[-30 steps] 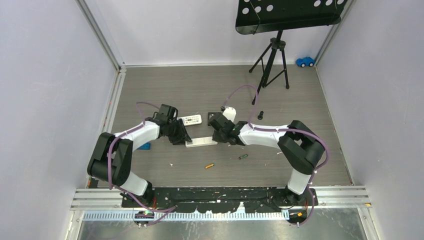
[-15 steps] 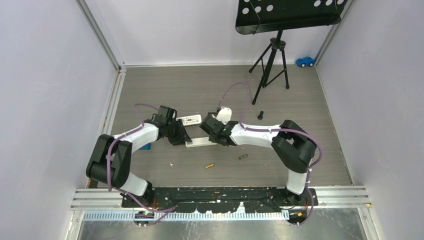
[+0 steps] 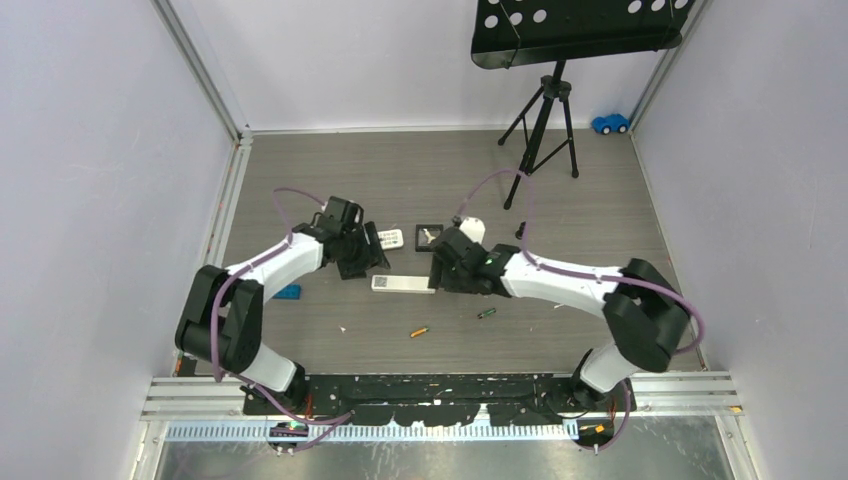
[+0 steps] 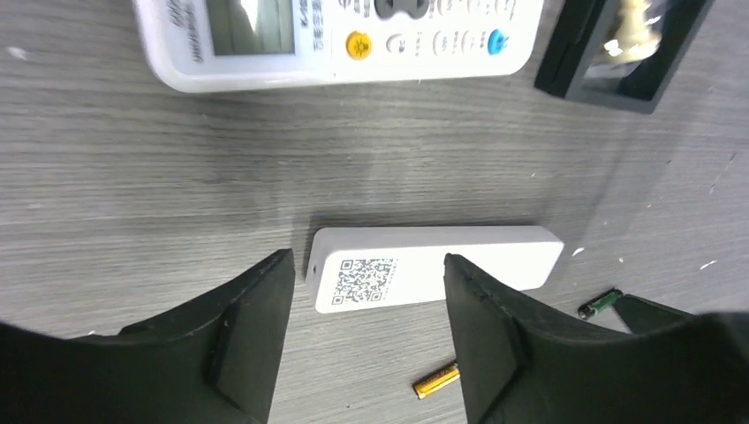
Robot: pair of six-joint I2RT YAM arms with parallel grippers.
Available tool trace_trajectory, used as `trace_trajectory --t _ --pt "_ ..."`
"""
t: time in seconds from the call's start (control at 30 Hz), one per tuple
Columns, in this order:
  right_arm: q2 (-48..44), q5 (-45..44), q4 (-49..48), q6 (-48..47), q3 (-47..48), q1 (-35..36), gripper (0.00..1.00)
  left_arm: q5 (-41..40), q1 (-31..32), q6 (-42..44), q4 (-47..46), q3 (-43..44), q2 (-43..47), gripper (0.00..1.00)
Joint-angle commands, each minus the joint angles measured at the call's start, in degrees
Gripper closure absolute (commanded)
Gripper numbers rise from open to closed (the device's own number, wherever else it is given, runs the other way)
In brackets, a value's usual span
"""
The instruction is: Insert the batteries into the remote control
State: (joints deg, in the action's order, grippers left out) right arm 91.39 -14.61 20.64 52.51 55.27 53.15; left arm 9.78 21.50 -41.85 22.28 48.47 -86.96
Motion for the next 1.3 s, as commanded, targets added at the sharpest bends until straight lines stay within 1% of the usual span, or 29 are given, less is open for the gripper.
trace_trajectory --t 0.0,0.07,0.13,0.23,0.3,0.37,0.43,0.57,0.63,0.67,0.73,0.77,0.8,0.83,0.87,0.97,1.07,1.17,1.27 --pt "-8.18 -1.63 2.84 -5.33 0.05 -2.40 0.35 -5.86 -1.48 2.38 5.61 4.77 6.02 0.32" --pt "-9.61 -1.78 3.15 -7.06 0.13 -2.68 0.33 -7.21 -2.22 2.80 7.31 5.56 8.32 0.25" --pt "-10.00 -0.88 3.35 -8.88 0.78 -2.70 0.28 -8.14 -2.61 3.14 8.56 5.90 10.73 0.16" --pt "-9.05 1.25 3.64 -10.00 2.18 -2.67 0.26 -8.88 -3.10 3.17 10.82 6.30 14.17 0.09" --pt "-8.11 2.24 3.48 -9.64 2.87 -2.61 0.27 -8.97 -3.33 3.17 12.08 6.31 16.44 0.07" --pt "-6.71 4.16 2.62 -9.73 3.21 -2.61 0.35 -8.72 -3.56 3.30 13.15 6.54 18.89 0.06" --pt "-5.05 6.38 1.28 -10.79 3.86 -2.56 0.38 -8.95 -3.92 3.43 13.49 6.91 20.70 0.06" --pt "-0.63 9.61 -0.30 -14.46 7.91 -2.31 0.39 -9.31 -4.82 3.57 14.46 8.78 22.57 0.06" --pt "2.31 10.80 -1.29 -18.54 10.67 -2.17 0.37 -9.28 -5.09 3.61 14.73 9.46 23.15 0.06" --pt "4.01 11.50 -1.01 -22.49 12.73 -2.10 0.34 -10.63 -5.25 3.46 15.06 9.85 23.40 0.06" --pt "7.71 12.95 3.00 -35.09 18.79 -2.16 0.30 -11.36 -5.53 3.24 15.60 10.35 24.01 0.06" --pt "9.40 10.85 4.43 -41.73 21.26 -2.29 0.28 -11.75 -5.65 3.07 16.05 10.49 24.35 0.06" --pt "10.95 7.51 5.58 -44.95 23.91 -2.61 0.26 -11.99 -5.72 3.01 16.36 10.56 24.75 0.06" --pt "12.53 6.14 6.71 -47.32 26.67 -3.20 0.25 -12.47 -5.82 2.95 16.64 10.59 25.03 0.06" --pt "14.10 6.85 7.57 -49.40 29.39 -3.87 0.25 -13.17 -5.97 2.93 17.42 10.59 25.34 0.05" --pt "18.77 12.65 7.36 -56.29 34.83 -4.71 0.24 -15.44 -6.93 1.98 19.76 10.84 25.82 0.05" --pt "25.82 16.12 9.07 -62.15 40.58 -4.72 0.24 -18.75 -8.44 0.50 22.07 10.74 26.74 0.04" --pt "30.97 16.16 10.95 -66.45 45.03 -4.66 0.24 -20.45 -10.77 0.00 23.46 10.07 27.98 0.03" --pt "35.10 16.47 12.07 -69.34 48.99 -4.64 0.23 -19.75 -13.30 0.25 24.20 9.90 28.58 0.02"
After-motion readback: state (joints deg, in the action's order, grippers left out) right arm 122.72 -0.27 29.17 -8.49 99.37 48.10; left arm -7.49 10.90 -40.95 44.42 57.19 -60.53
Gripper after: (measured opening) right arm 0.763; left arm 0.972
